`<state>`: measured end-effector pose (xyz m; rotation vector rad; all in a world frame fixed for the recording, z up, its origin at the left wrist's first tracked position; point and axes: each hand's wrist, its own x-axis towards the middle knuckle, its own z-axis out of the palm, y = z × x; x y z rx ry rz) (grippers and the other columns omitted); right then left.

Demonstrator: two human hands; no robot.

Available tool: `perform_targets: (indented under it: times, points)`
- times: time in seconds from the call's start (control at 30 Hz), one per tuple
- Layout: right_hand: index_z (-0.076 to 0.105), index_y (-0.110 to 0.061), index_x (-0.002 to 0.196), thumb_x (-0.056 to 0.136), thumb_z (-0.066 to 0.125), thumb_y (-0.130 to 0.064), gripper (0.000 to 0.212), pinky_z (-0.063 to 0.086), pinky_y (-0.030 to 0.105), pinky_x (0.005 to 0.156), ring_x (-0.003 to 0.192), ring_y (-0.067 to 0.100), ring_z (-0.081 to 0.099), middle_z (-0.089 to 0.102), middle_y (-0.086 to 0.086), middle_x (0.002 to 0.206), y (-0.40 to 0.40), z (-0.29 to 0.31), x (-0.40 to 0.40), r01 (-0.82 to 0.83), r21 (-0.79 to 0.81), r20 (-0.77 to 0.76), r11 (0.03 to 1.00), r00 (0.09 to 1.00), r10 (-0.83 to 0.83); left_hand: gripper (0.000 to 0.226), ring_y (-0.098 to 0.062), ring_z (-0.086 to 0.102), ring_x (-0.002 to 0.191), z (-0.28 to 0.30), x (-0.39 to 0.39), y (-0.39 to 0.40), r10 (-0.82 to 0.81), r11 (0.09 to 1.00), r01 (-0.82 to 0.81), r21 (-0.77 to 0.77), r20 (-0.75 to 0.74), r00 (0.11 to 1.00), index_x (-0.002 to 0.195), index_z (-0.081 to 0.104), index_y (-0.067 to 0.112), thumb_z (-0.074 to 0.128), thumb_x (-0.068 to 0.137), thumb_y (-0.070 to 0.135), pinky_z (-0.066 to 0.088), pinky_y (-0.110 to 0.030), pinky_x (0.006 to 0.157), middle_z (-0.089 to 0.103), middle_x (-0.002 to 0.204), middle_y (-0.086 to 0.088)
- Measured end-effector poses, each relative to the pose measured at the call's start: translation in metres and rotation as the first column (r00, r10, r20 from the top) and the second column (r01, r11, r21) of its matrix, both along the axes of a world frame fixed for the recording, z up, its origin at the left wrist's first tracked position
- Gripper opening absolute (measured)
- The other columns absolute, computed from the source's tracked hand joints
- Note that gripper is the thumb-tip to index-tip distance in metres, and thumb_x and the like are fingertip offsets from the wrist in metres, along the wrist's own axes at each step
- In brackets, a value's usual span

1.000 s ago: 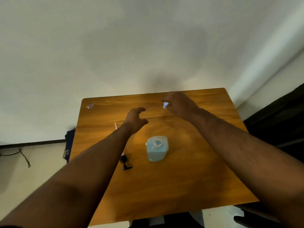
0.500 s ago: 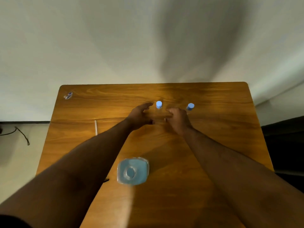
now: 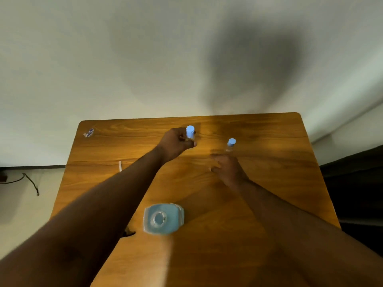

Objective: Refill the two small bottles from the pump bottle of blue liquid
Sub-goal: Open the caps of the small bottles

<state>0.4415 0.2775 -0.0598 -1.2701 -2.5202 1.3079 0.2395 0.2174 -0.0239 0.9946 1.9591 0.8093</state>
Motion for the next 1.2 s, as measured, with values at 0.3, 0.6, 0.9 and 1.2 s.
perform_targets:
  times: [0.3,0.6,0.9,1.2]
  points:
    - [0.068,-0.019,0.112,0.084,0.068,-0.027,0.028,0.054,0.033,0.091,0.101,0.005,0.064,0.07,-0.004,0.11,-0.058,0.168,0.074,0.226,-0.109,-0.412,0.968,0.876,-0.251,0.043,-0.011,0.063,0.087,0.116,0.123,-0.113,0.074,0.968,-0.044,0.247,-0.114,0.991,0.121,0.061,0.022,0.074,0.081,0.015,0.051,-0.027,0.076,0.066,0.103,0.007]
    - [0.074,-0.022,0.087,0.079,0.071,-0.044,0.023,0.049,0.031,0.051,0.056,0.004,0.057,0.064,-0.008,0.063,-0.144,0.192,0.117,0.069,0.087,-0.125,0.994,0.99,-0.058,0.026,-0.01,0.065,0.08,0.095,0.197,-0.189,0.083,0.978,-0.055,0.203,-0.128,0.988,0.099,0.058,0.027,0.075,0.08,0.03,0.056,-0.032,0.069,0.068,0.092,0.008]
    - [0.063,-0.008,0.068,0.078,0.072,-0.037,0.032,0.048,0.037,0.052,0.058,0.022,0.06,0.062,0.006,0.065,-0.134,0.145,0.101,-0.11,0.133,0.026,0.985,0.994,0.108,0.025,-0.016,0.065,0.081,0.063,0.21,-0.199,0.166,0.979,-0.138,0.153,-0.19,0.968,0.103,0.064,0.018,0.072,0.082,0.03,0.054,-0.039,0.072,0.069,0.087,0.001]
    - [0.063,-0.007,0.071,0.084,0.065,-0.032,0.028,0.045,0.038,0.06,0.067,0.021,0.056,0.063,0.007,0.071,-0.11,0.117,0.101,-0.409,0.137,0.032,0.902,0.912,0.409,0.019,-0.002,0.051,0.055,0.031,0.215,-0.2,0.201,0.958,-0.208,0.2,0.053,0.978,0.095,0.071,0.021,0.077,0.079,0.027,0.041,-0.028,0.051,0.06,0.062,0.007]
